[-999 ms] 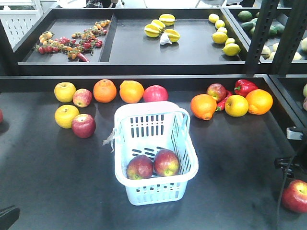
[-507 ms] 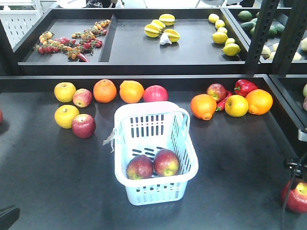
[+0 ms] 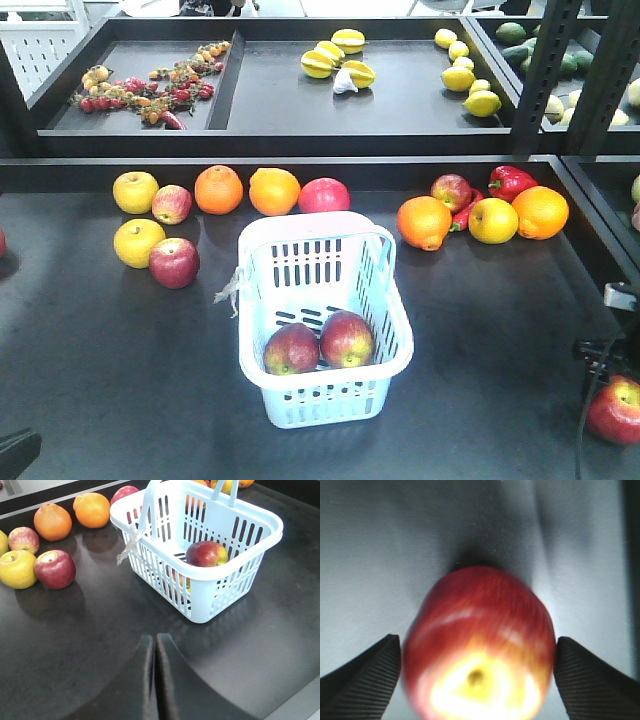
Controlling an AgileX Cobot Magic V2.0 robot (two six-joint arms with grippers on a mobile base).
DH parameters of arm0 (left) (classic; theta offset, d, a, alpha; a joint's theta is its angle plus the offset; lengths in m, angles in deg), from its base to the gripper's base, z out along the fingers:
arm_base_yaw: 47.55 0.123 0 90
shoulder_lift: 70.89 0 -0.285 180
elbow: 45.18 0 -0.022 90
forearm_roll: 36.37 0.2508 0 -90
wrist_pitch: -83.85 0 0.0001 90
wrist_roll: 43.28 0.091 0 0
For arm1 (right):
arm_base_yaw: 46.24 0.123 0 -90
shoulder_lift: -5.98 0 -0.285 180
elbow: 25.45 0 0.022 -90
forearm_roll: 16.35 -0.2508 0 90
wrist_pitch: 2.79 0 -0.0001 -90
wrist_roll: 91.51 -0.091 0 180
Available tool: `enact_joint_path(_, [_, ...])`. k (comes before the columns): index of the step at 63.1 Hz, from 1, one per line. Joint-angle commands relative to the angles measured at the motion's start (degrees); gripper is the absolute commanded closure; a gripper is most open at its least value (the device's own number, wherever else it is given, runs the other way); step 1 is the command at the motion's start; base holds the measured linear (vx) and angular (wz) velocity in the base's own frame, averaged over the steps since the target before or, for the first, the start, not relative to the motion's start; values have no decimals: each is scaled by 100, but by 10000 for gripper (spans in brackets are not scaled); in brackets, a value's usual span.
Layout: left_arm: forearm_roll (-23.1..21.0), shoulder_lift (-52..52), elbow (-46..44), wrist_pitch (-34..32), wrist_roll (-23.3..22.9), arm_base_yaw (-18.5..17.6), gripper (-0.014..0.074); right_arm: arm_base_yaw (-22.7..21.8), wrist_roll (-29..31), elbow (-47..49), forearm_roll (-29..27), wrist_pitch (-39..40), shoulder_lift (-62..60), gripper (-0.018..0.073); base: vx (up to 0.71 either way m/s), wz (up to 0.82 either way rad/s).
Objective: Pick three apples into basket with both arms
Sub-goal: 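Grasp the third red apple with the right gripper and lift it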
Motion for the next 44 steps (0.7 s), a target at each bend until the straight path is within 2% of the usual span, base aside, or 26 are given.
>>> enact_joint_path(1, [-96,-39,-156,-352,-47,-21,604,-15,56,105,60,12,-130,-27,0,0])
enact_joint_path(9, [-96,-39,-156,-352,-47,-21,604,-15,56,119,18,50,-160,28,0,0])
enact_joint_path(19, [-96,-39,-156,-352,-47,-21,604,-15,112,124,-25,14,-384,168,0,0])
enact_joint_path(25, [-96,-39,-156,-352,-47,-21,604,-15,369,125,-271,-13,-674,251,0,0])
enact_joint_path(36, [-96,-39,-156,-352,-47,-21,604,-15,1007,125,-1249,-131,-1370,365,0,0])
enact_joint_path(44, [-96,-39,-156,-352,-47,-21,604,14,1625,125,-2132,-557,-1962,393,0,0])
